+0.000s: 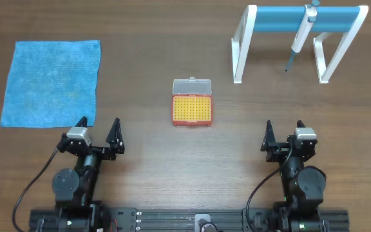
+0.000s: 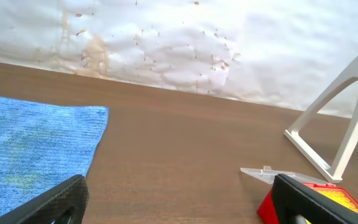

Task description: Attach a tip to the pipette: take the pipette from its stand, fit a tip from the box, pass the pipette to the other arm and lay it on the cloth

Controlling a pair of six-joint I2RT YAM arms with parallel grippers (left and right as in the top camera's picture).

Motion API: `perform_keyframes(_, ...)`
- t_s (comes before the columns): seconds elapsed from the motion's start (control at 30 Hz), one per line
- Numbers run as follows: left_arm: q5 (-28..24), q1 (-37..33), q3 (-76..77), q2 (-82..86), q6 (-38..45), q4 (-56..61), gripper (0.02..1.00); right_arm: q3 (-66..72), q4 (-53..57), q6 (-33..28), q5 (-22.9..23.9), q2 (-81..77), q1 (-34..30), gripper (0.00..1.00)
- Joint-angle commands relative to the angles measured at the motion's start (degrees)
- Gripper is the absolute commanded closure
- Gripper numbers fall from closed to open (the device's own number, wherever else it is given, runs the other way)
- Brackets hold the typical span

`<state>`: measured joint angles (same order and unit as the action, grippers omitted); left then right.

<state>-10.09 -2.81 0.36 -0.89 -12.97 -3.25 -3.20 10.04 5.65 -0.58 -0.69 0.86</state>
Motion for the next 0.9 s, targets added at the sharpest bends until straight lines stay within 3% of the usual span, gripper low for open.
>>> perform_keyframes(0.03,5.38,0.22,-0.04,0.52,-0.09,-0.9,0.066,-1.14,4.02,-5.97,-0.9,-0.02,0.57,0.2)
perform_keyframes(0.4,5.38,0.22,-0.04,0.52,-0.09,-0.87,0.066,-1.14,4.02,-5.97,-0.87,-0.02,0.57,0.2)
perform_keyframes(0.57,5.38,0.22,-0.04,0.52,-0.09,-0.87,0.069,-1.16,2.14,-3.63,3.21,-2.97,-0.7,0.2)
perform_keyframes(0.7,5.38,0.22,-0.04,0.52,-0.09,-0.87,0.066,-5.62,-11.76,-0.37,5.49,-18.27,-1.62,0.198)
perform_keyframes(0.9,5.38,0.22,-0.04,0.52,-0.09,-0.9,0.066,-19.74,-19.5,-1.51,7.26,-45.79,-1.62,0.2)
